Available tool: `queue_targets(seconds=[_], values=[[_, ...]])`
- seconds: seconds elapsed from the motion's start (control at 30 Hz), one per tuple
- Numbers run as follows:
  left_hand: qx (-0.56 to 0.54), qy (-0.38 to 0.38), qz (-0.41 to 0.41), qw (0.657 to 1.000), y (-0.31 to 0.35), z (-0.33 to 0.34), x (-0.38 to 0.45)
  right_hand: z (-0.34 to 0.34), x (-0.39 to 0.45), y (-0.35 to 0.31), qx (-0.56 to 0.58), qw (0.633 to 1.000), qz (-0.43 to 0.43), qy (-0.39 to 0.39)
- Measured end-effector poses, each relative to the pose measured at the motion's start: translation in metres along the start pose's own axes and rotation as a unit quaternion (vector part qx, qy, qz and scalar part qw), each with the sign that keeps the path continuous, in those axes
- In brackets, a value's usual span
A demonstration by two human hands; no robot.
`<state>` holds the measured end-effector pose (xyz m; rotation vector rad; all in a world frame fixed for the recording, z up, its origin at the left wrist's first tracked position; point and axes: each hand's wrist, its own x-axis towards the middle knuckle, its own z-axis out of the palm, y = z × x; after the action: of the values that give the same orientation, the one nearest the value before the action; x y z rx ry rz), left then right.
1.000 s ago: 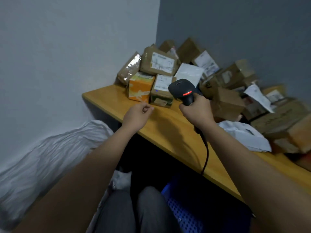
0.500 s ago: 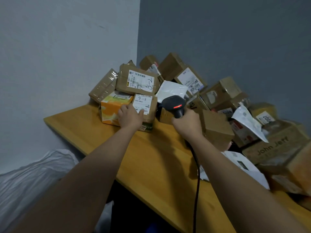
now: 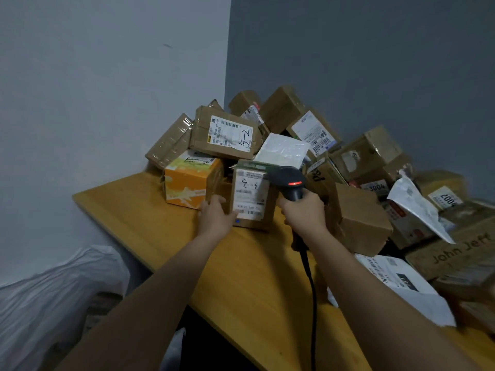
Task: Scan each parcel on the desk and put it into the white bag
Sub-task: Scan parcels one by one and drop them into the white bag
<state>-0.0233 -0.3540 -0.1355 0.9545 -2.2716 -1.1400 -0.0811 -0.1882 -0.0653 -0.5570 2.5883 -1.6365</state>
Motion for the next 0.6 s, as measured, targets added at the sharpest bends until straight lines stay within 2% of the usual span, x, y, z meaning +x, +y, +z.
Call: queue_targets(seconds=[0.13,0.23,0.4,0.6], values=[[-0.025,-0.006,0.013,1.0,0.001,-0.002,-0.01,-0.011,-0.008,-0.001,0.043,0.999,0.007,0.016],[0.001,-0.014,0.108,0.994,0.023,-0.015,-0.01,-0.019,-0.01,-0.002,0.061,0.998,0.006,0.028],[0.171,-0.05,0.253,0.951,0.072,-0.028,0.011,-0.032,-0.01,-0.008,0.06,0.997,0.005,0.041],[0.4,-0.12,0.268,0.868,0.101,-0.018,0.039,-0.043,-0.011,-0.004,0.027,0.999,0.011,0.025]])
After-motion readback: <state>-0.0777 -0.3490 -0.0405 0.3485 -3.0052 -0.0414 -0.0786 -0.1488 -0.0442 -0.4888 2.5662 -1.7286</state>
